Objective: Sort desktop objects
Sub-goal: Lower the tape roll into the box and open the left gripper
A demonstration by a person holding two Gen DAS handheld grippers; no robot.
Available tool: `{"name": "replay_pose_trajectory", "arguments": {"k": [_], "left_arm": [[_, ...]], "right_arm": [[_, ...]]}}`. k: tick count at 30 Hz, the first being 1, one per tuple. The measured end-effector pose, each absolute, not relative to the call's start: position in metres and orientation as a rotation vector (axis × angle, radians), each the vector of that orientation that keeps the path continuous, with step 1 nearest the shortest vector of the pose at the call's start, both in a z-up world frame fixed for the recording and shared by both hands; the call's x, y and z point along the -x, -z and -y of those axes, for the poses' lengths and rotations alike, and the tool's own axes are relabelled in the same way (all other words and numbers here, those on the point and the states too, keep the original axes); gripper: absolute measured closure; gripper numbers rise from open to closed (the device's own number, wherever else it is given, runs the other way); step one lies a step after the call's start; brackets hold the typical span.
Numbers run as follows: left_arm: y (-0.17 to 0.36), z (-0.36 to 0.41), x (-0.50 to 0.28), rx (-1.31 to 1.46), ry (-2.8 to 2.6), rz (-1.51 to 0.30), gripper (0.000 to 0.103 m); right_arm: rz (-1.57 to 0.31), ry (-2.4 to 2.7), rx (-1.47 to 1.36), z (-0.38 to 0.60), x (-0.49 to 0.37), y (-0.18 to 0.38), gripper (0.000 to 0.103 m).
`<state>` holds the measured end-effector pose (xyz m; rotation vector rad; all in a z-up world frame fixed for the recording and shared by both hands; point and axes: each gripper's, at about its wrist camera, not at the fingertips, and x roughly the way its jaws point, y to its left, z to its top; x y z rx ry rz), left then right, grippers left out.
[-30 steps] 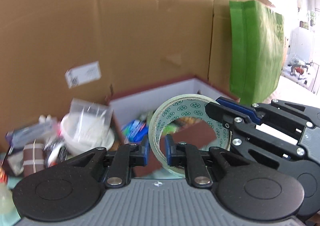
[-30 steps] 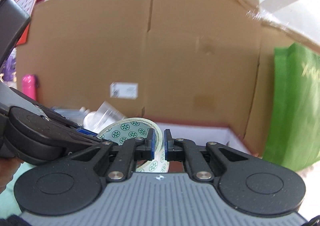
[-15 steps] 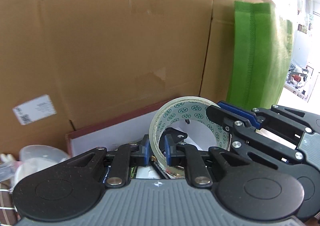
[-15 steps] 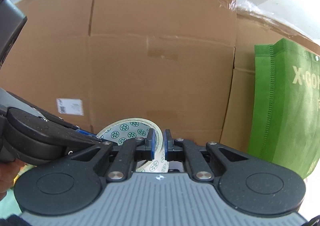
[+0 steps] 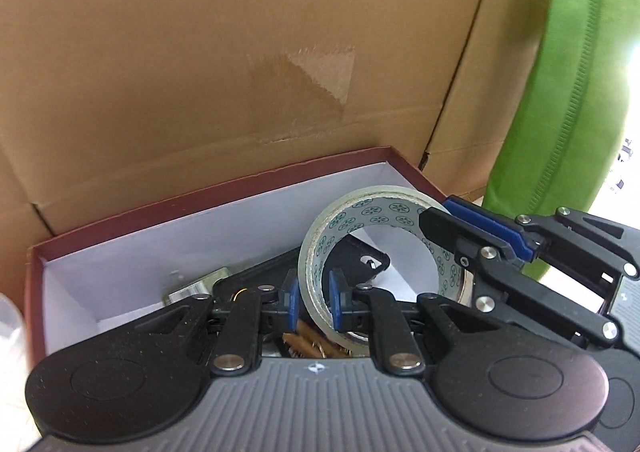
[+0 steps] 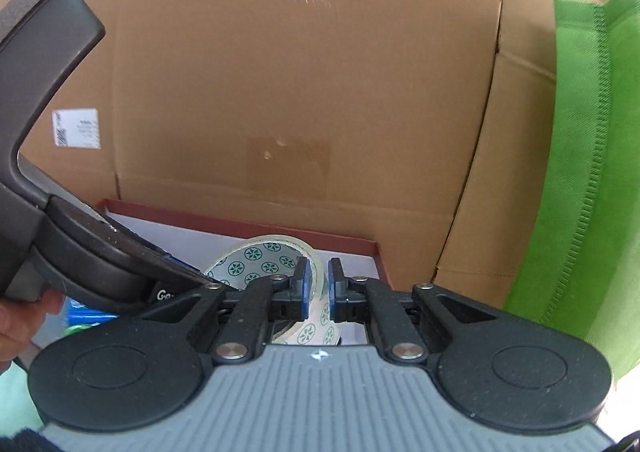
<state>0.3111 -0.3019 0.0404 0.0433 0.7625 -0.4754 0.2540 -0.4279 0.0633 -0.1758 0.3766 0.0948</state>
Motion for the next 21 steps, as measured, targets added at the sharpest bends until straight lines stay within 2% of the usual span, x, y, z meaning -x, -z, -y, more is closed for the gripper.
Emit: {"name": "replay_pose_trajectory", "arguments": {"k": [5, 7, 9, 10, 12, 13, 15, 21], "left_arm": [[-0.037, 0.307, -0.322, -0.032, 0.483, -0.733, 0.088], [-0.035, 0.305, -0.319, -0.023, 0.49, -0.699, 0.078], [-0.036, 0.301, -0.316, -0.015, 0.464, -0.689, 0.048], [-0.037, 0.298, -0.314, -0.008, 0.444, -0.683, 0.042], [-0.038, 0.289, -0.312, 0.041, 0.43, -0.669, 0.034], [-0.039, 0.285, -0.31, 0.063, 0.429, -0.667, 0.032], [-0.039, 0.279, -0.306, 0.076, 0.433, -0.662, 0.023], [-0.046, 0.271, -0.276, -0.028, 0.42, -0.575, 0.022]], "right_arm": [[-0.389, -0.084, 0.163, 0.434, -0.273, -0.057, 0.096], [-0.389, -0.081, 0.138, 0.436, -0.279, -0.055, 0.094], [-0.381, -0.065, 0.11, 0.443, -0.276, -0.054, 0.094], [-0.369, -0.058, 0.098, 0.447, -0.273, -0.055, 0.09], [-0.353, -0.047, 0.06, 0.454, -0.268, -0.057, 0.075], [-0.349, -0.041, 0.037, 0.457, -0.265, -0.057, 0.061], [-0.344, -0.048, -0.002, 0.461, -0.258, -0.058, 0.054], [-0.337, -0.05, -0.021, 0.458, -0.233, -0.054, 0.03]]}}
